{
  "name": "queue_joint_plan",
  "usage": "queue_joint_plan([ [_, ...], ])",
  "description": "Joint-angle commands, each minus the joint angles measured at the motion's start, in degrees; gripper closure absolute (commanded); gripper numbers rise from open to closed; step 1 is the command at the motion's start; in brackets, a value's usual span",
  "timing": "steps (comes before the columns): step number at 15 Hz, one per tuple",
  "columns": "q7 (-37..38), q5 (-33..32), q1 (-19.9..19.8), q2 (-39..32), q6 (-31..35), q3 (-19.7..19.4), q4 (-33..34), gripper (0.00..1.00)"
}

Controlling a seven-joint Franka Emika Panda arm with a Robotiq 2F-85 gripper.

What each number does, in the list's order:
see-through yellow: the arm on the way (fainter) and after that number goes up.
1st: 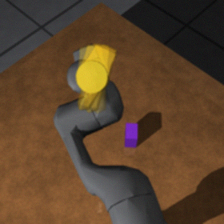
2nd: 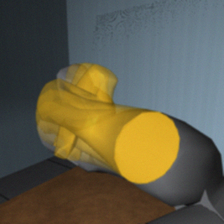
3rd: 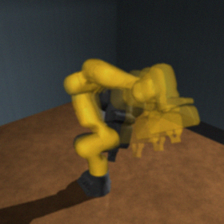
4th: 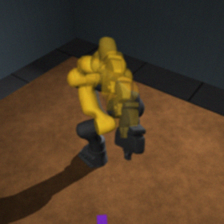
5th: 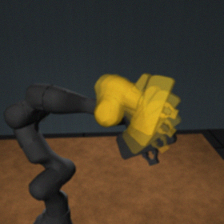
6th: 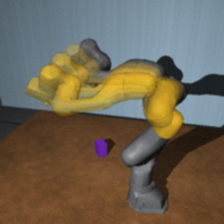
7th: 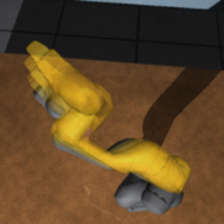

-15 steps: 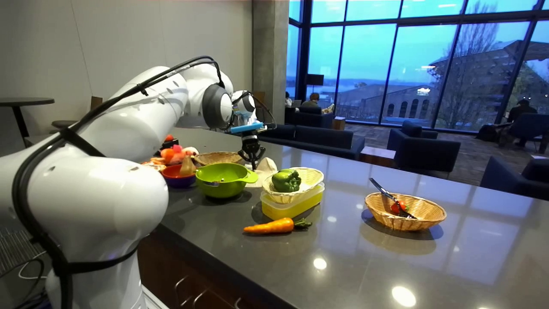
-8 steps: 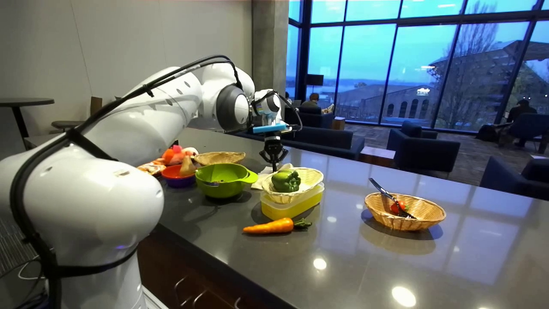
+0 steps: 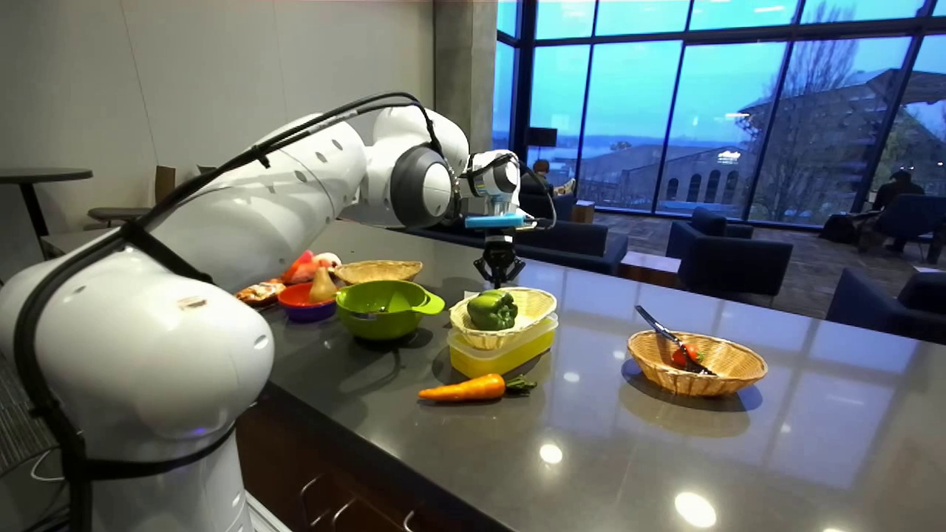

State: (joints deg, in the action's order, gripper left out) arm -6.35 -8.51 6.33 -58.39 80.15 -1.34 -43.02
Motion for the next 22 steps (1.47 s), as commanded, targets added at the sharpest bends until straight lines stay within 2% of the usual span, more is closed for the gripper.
queue_joint_plan([
  [1, 0.59, 0.98, 0.26, -0.35, -1.78, 0.51, 1.71, 1.0],
  [14, -0.12, -0.05, 3.52, -5.31, -6.79, 0.23, 4.72, 1.0],
  [22, -1.27, -0.68, 8.03, -6.42, -8.6, 0.41, 6.2, 1.0],
])
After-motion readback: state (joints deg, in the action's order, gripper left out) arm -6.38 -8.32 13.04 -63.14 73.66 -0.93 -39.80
